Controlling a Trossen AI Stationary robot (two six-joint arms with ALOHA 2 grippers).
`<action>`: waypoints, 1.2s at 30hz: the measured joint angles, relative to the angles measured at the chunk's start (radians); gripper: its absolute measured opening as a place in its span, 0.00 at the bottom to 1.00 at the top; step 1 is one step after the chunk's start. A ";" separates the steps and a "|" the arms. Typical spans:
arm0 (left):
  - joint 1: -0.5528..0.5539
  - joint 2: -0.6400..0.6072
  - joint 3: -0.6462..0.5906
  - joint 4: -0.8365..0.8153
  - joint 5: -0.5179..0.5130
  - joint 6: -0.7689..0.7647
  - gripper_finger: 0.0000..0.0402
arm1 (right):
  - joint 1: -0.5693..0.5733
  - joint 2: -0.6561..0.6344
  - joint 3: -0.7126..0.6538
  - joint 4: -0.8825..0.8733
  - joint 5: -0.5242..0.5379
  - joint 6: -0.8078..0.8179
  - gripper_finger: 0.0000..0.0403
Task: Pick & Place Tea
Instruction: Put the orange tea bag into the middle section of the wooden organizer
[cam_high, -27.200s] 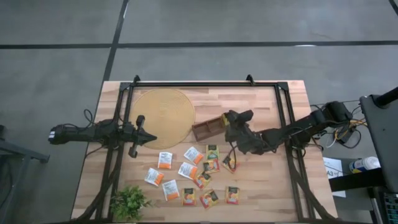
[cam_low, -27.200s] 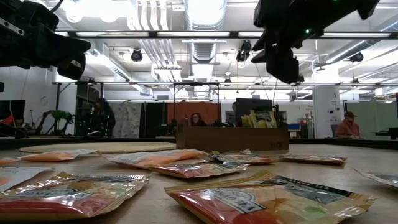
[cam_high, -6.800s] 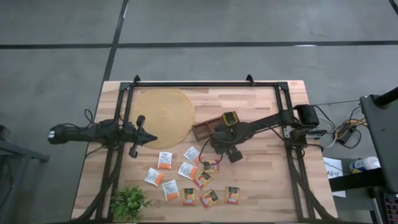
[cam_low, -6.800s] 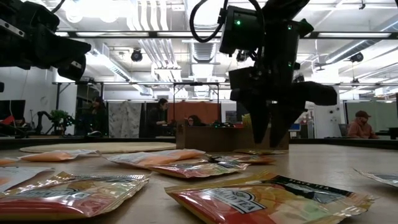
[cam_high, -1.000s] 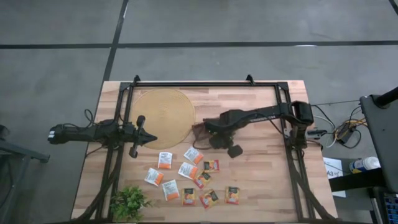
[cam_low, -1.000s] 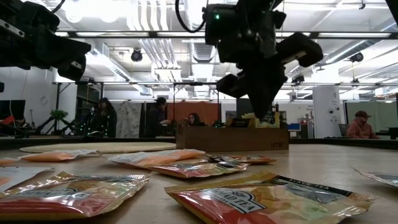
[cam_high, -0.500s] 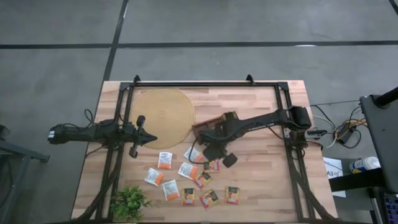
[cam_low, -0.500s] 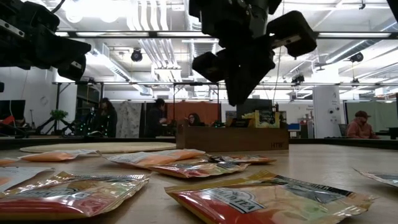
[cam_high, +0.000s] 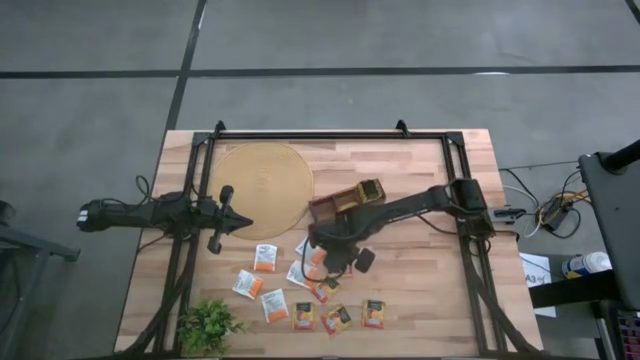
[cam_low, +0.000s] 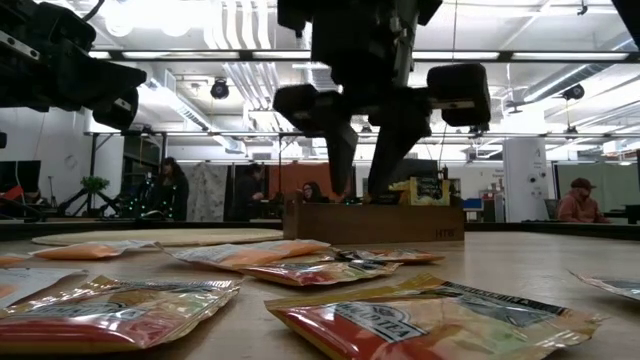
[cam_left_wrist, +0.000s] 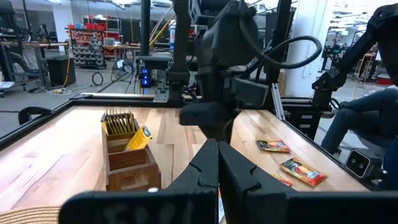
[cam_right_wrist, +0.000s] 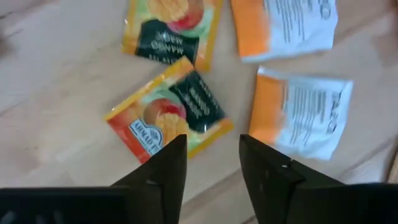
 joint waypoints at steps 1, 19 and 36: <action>0.000 0.000 0.000 0.000 0.000 0.000 0.00 | 0.004 0.001 0.005 -0.001 -0.001 -0.011 0.36; -0.001 0.001 0.000 -0.001 0.000 0.000 0.00 | 0.051 0.002 0.061 0.079 -0.002 -0.154 0.36; -0.001 0.001 0.000 0.000 0.000 0.000 0.00 | 0.044 0.084 0.036 0.098 0.074 -0.264 0.36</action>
